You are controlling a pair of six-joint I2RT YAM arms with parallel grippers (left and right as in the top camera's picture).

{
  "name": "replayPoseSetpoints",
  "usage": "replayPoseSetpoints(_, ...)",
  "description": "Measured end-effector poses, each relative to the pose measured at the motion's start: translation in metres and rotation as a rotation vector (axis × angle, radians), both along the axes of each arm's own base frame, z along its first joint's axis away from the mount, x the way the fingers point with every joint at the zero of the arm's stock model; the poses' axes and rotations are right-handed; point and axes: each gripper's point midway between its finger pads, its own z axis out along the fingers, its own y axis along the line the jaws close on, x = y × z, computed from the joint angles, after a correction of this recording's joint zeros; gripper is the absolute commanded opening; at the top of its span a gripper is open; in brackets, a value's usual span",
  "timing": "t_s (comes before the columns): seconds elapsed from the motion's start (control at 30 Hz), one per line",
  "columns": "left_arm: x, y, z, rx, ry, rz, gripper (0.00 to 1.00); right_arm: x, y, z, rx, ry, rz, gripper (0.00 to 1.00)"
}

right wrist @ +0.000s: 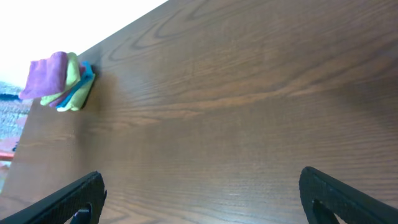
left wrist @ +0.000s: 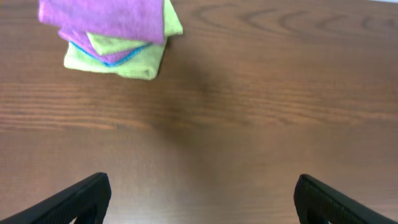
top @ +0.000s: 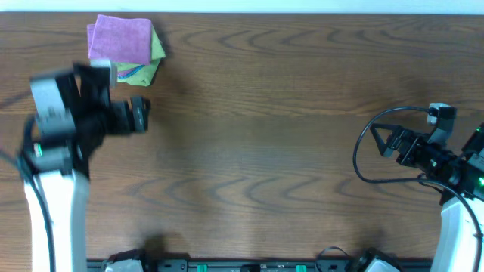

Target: Fold the cloth

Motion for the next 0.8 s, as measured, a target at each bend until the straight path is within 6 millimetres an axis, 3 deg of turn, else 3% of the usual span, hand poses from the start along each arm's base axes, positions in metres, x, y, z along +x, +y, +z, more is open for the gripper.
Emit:
replayPoseSetpoints(0.17,-0.047,-0.008,-0.028,0.026,-0.109,-0.004,0.96,0.0,0.0,0.0,0.0,-0.001,0.0,0.99)
replayPoseSetpoints(0.33,-0.091,-0.016,-0.084,0.035,-0.121,-0.009,0.96,0.0,0.0,0.0,0.001,0.0,-0.002,0.99)
replayPoseSetpoints(0.57,-0.117,-0.02,-0.126,0.052,-0.178,-0.015,0.96,0.0,0.0,0.0,0.0,-0.002,-0.002,0.99)
replayPoseSetpoints(0.8,-0.141,-0.014,-0.162,0.127,-0.118,-0.003,0.96,-0.001,0.0,0.0,0.0,-0.001,-0.002,0.99)
